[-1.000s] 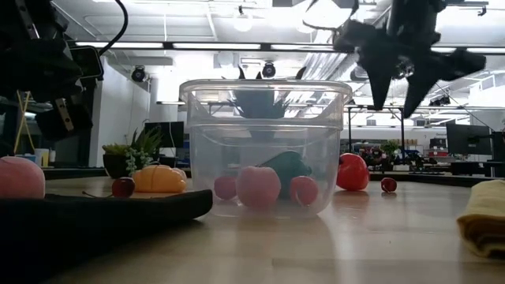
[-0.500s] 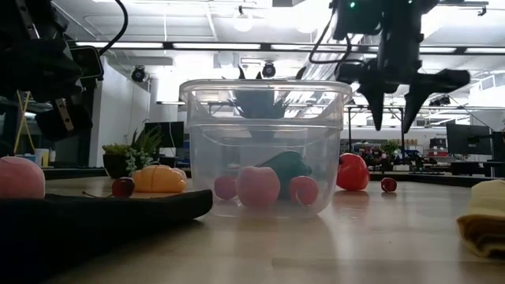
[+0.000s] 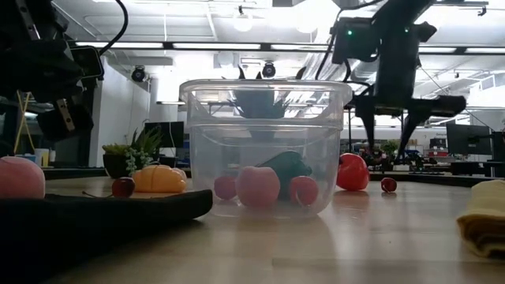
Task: Pick and placing Produce into tupperware
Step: Put the top cherry into the transparent container
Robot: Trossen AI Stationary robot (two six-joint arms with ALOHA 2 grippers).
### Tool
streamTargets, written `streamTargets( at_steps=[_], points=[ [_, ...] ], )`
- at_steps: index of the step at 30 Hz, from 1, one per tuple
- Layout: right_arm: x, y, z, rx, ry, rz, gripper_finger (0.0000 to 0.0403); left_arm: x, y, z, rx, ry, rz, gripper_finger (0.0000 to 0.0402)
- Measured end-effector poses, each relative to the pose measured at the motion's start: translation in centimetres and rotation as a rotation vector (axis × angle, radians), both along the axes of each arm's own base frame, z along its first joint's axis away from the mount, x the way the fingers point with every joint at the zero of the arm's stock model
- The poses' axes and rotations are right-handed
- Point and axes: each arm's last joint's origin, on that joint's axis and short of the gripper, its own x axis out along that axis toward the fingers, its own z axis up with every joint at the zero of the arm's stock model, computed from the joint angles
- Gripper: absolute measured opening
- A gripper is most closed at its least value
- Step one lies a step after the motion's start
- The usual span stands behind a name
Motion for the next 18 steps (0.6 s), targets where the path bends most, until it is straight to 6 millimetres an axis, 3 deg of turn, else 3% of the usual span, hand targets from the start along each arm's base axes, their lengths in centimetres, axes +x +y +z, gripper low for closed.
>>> streamTargets(
  at_steps=[18],
  points=[
    [0.17,0.61,-1.01,0.089,0.038,-0.156,0.0171,0.00,-0.01,-0.01,0.001,-0.001,-0.004,0.0001]
  ],
)
